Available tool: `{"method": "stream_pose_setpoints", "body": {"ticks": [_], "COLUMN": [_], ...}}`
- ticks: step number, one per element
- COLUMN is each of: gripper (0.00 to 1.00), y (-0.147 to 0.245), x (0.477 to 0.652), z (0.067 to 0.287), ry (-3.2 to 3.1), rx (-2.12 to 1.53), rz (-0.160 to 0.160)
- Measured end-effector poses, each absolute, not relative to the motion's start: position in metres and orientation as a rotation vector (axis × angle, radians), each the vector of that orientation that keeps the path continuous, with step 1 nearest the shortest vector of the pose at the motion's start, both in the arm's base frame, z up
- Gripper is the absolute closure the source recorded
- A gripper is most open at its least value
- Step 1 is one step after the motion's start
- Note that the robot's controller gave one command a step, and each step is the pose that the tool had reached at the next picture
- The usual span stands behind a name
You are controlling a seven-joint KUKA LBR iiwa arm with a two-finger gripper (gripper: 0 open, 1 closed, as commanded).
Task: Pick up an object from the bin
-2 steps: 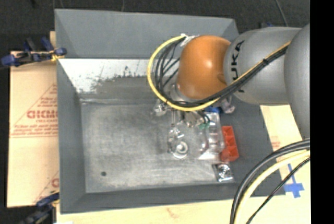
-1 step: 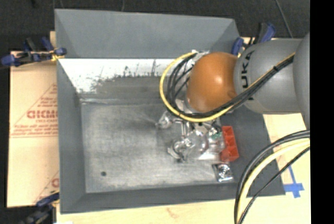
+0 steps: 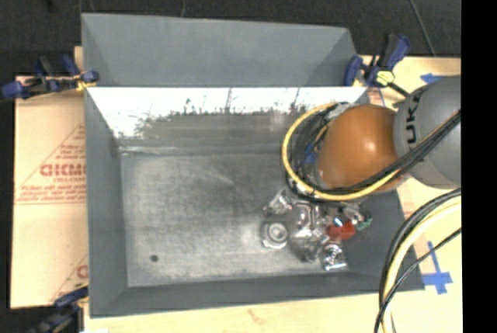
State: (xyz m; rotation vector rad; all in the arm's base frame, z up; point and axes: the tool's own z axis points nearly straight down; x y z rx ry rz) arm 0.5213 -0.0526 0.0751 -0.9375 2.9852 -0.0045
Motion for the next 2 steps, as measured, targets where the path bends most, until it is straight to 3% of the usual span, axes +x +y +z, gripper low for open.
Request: {"method": "stream_pose_setpoints", "body": {"ticks": [1, 2], "gripper": [1.0, 0.0], "y": [-0.0509, -0.0513], "x": [0.5219, 0.5202], "z": [0.0759, 0.0739], "ry": [2.989, 2.995], "rx": [-0.939, -0.938], "rz": [-0.004, -0.002]}}
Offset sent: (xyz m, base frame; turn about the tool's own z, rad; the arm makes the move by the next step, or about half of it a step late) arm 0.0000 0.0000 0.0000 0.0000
